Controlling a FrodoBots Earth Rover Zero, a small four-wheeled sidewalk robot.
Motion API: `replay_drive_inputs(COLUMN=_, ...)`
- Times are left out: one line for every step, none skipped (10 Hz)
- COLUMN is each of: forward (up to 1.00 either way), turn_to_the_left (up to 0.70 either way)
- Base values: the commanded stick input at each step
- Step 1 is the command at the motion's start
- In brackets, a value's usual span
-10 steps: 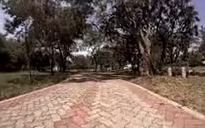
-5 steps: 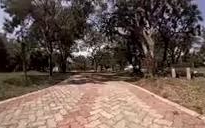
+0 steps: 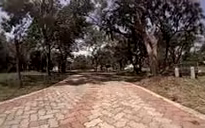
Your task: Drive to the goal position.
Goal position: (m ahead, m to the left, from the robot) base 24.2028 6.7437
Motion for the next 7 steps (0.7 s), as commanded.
replay_drive_inputs(forward=0.7, turn_to_the_left=0.0)
replay_drive_inputs(forward=0.7, turn_to_the_left=0.0)
replay_drive_inputs(forward=0.7, turn_to_the_left=0.0)
replay_drive_inputs(forward=0.7, turn_to_the_left=0.0)
replay_drive_inputs(forward=0.7, turn_to_the_left=0.0)
replay_drive_inputs(forward=0.7, turn_to_the_left=0.0)
replay_drive_inputs(forward=0.7, turn_to_the_left=0.0)
